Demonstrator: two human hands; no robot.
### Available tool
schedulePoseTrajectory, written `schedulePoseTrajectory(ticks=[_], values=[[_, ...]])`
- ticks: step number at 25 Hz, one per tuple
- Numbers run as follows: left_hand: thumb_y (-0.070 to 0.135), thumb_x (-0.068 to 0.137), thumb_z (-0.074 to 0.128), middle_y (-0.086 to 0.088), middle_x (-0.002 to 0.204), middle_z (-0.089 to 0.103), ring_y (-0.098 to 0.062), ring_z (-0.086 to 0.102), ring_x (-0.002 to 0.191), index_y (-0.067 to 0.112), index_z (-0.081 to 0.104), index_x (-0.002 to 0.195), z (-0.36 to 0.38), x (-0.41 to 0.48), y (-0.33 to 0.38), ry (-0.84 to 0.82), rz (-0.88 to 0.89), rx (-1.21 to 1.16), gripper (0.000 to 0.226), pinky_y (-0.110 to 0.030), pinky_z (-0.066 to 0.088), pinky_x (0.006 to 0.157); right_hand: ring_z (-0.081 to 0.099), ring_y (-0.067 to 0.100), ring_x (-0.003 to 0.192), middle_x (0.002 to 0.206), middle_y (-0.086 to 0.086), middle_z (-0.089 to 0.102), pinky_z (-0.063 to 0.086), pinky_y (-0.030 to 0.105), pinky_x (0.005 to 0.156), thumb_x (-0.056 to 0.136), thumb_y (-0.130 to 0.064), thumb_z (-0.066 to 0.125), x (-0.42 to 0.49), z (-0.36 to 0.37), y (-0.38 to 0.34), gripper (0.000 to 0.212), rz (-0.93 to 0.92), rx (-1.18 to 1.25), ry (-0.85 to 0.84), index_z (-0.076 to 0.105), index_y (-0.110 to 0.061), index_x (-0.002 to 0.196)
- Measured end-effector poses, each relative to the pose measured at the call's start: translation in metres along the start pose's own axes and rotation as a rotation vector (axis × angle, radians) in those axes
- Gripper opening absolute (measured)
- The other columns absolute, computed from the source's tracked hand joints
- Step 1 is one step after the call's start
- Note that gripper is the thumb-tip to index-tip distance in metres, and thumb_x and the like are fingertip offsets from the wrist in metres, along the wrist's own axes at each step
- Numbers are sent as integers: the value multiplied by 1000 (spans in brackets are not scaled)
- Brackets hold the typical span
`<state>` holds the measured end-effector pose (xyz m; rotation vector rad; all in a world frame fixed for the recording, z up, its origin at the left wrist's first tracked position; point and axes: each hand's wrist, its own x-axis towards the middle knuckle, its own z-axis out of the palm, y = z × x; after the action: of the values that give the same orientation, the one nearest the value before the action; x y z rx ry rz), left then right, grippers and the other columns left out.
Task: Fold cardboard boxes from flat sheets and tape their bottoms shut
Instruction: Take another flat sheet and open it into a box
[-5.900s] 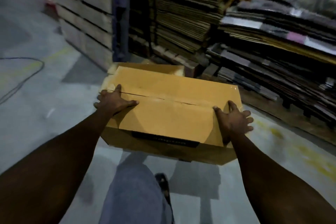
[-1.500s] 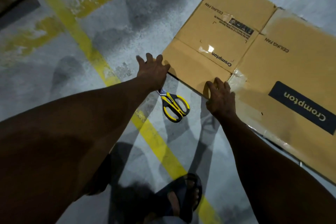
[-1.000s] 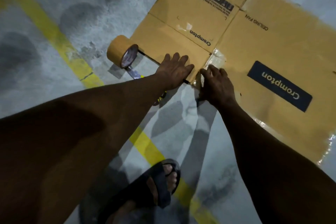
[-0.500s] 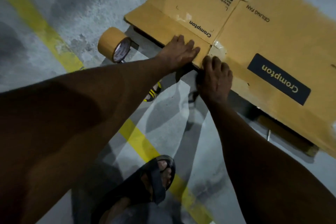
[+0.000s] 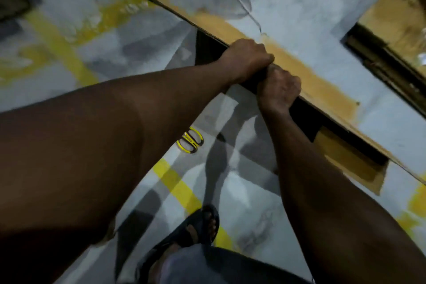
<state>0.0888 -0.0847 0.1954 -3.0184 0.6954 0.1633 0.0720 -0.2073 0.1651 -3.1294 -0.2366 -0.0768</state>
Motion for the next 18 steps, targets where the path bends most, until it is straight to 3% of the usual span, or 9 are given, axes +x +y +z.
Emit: schedulePoseTrajectory(ticks=[6, 9, 13, 15, 18], values=[[18, 90, 49, -18, 102, 65, -41, 63, 93, 10, 62, 105, -145, -104, -38, 194, -114, 115, 21, -36, 36, 63, 49, 36, 105, 108, 6, 67, 34, 44, 85, 90, -14, 54, -18, -140, -43, 16, -72, 63, 325, 61, -18, 104], [16, 88, 52, -18, 90, 65, -39, 65, 80, 12, 63, 96, -199, -190, -61, 251, -245, 176, 15, -33, 32, 56, 52, 35, 95, 102, 10, 62, 36, 42, 84, 79, -15, 69, -43, -197, -58, 31, -150, -9, 406, 55, -18, 107], [23, 95, 53, -16, 97, 64, -37, 63, 87, 17, 63, 105, -234, -312, -93, 281, -513, 139, 16, -35, 36, 59, 49, 37, 108, 120, 13, 56, 41, 47, 89, 78, -23, 74, -73, -255, -91, 57, -219, 2, 397, 46, -23, 128], [27, 96, 52, -15, 97, 64, -36, 61, 86, 17, 63, 106, -245, -372, -104, 307, -568, 167, 18, -34, 33, 59, 46, 37, 114, 126, 14, 52, 42, 47, 87, 82, -22, 70, -93, -276, -123, 54, -254, 47, 351, 45, -22, 129], [23, 95, 51, -15, 94, 65, -36, 62, 84, 16, 63, 107, -259, -447, -114, 294, -639, 201, 18, -35, 32, 57, 47, 35, 106, 119, 12, 53, 44, 42, 74, 88, -11, 64, -123, -296, -187, 36, -374, 119, 350, 50, -17, 120]])
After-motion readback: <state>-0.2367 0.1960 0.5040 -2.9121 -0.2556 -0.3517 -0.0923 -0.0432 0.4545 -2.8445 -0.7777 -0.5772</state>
